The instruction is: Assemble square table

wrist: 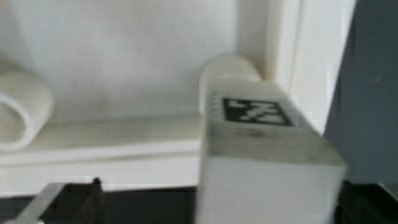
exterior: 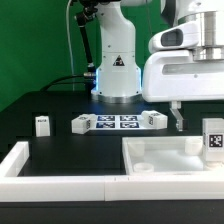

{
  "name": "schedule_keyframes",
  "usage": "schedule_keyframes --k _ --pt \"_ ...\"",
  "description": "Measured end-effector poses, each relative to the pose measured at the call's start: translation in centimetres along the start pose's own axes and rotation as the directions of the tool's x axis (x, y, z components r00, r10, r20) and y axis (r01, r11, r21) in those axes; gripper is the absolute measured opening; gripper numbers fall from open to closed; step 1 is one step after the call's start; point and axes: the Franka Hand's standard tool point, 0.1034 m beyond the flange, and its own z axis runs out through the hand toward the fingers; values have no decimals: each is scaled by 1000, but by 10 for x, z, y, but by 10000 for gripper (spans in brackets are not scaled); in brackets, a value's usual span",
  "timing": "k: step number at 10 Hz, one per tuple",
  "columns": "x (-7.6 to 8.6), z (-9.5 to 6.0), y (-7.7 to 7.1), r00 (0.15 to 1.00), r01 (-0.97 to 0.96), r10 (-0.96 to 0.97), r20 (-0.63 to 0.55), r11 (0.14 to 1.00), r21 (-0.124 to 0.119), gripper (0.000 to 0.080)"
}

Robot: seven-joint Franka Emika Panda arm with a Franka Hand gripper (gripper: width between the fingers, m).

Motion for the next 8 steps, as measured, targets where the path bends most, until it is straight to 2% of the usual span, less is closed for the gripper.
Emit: schedule_keyframes --k 1,2,5,8 --pt "1 -2 -3 998 -12 12 65 1000 -3 649" --pt "4 -3 -6 996 -5 7 85 1000 -20 649" --pt "5 -2 -4 997 -7 8 71 1000 -20 649" --pt "1 16 -11 996 -49 51 75 998 -29 649"
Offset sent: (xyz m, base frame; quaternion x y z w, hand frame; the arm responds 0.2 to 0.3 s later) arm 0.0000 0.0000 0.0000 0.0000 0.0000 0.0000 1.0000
